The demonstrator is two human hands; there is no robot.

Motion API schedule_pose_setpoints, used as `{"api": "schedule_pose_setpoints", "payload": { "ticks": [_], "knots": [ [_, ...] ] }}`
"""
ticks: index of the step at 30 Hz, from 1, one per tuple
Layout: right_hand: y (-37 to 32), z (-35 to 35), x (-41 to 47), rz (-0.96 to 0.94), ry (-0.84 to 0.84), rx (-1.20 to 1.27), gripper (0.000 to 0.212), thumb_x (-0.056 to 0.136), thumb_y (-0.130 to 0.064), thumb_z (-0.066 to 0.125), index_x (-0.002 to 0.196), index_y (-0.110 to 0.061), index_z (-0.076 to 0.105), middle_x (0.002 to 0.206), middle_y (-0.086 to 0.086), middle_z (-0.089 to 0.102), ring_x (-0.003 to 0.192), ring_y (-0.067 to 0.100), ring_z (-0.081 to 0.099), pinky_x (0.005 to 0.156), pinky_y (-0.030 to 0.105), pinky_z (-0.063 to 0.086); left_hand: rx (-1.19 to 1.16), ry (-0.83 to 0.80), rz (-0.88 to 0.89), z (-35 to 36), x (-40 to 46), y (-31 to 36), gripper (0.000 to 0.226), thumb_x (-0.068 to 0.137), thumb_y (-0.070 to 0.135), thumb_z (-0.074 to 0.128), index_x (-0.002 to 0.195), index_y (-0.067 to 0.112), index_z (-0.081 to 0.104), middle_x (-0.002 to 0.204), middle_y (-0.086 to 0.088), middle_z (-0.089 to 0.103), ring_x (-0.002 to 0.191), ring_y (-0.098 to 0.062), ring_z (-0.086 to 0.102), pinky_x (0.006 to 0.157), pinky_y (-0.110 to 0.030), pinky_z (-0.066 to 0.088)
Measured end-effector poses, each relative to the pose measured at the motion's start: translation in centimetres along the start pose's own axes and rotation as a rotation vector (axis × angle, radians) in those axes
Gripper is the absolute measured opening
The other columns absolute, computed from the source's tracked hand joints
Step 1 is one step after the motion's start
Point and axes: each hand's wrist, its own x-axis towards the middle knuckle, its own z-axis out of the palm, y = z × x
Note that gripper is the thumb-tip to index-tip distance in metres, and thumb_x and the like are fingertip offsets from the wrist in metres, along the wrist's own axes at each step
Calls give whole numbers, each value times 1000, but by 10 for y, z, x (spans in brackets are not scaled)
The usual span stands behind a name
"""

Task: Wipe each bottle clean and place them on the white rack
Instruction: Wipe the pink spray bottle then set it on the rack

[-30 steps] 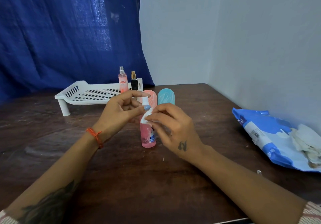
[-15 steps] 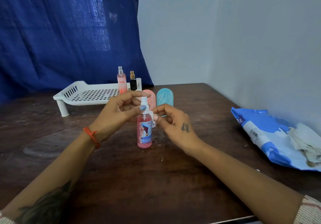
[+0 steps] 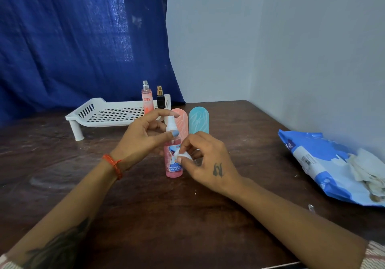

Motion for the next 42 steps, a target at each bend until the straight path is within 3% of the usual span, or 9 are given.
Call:
{"api": "schedule_pose_setpoints", "payload": {
  "ticks": [5, 8, 13, 19, 26, 29, 32, 38, 42],
  "knots": [
    [2, -1, -2, 93, -139, 8, 12, 76, -20, 72, 81, -17, 62, 81, -13, 58, 72, -2, 55, 62, 4, 42, -56, 41, -29, 0, 1, -1, 34, 82, 8, 65, 111, 25, 57, 91, -10, 70, 81, -14, 71, 52, -26, 56],
    [1, -7, 2, 397, -91, 166, 11, 77, -13, 70, 75, -19, 61, 77, -10, 61, 74, 3, 59, 63, 10, 46, -118, 89, -9, -1, 1, 1, 33, 80, 11, 66, 106, 29, 58, 94, -11, 70, 87, -20, 71, 59, -35, 60],
    [-6, -20, 15, 1098, -75, 1077, 10, 89, 3, 53, 96, -1, 58, 107, 18, 65, 87, 24, 68, 70, 33, 59, -254, 215, 40, -2, 1, 6, 33, 74, 19, 66, 105, 28, 57, 90, -8, 69, 87, -18, 71, 63, -35, 61],
    [-4, -23, 13, 1289, -87, 1485, 41, 87, 10, 47, 126, 0, 43, 107, 24, 65, 90, 32, 67, 71, 43, 55, -192, 216, 72, 0, 0, 6, 39, 71, 24, 65, 109, 28, 57, 95, -15, 68, 89, -19, 70, 67, -39, 60],
    [-7, -26, 17, 1133, -143, 835, 19, 87, -9, 59, 105, -6, 60, 100, 13, 66, 75, 16, 67, 58, 23, 55, -62, 134, 121, -1, 1, -1, 38, 80, 8, 66, 108, 33, 59, 100, -8, 68, 91, -16, 70, 66, -28, 59],
    [0, -25, 10, 739, -51, 268, 2, 82, -15, 65, 83, -14, 65, 85, 5, 68, 65, 8, 63, 56, 14, 49, 30, 89, 119, 0, 2, -8, 41, 81, 7, 67, 109, 37, 60, 103, -12, 65, 94, -22, 68, 74, -32, 59],
    [5, -20, 1, 288, -185, -209, 8, 80, -21, 65, 87, -19, 67, 86, -3, 66, 70, 4, 53, 61, 10, 35, 78, 71, 122, 1, 2, -13, 42, 79, 12, 70, 111, 37, 61, 102, -14, 63, 94, -24, 67, 77, -37, 59],
    [8, -14, -2, 186, -298, -301, 19, 83, -29, 66, 98, -18, 65, 95, -1, 65, 75, 3, 45, 60, 4, 25, 75, 61, 111, 0, 2, -13, 41, 79, 13, 69, 110, 38, 60, 103, -14, 64, 92, -25, 67, 78, -41, 59],
    [8, -13, -1, 209, -311, -279, 28, 82, -42, 65, 99, -20, 63, 93, -3, 66, 76, 4, 52, 59, 9, 34, 62, 57, 115, 1, 1, -12, 44, 81, 9, 67, 111, 40, 57, 100, -8, 63, 92, -22, 66, 77, -35, 59]
  ]
}}
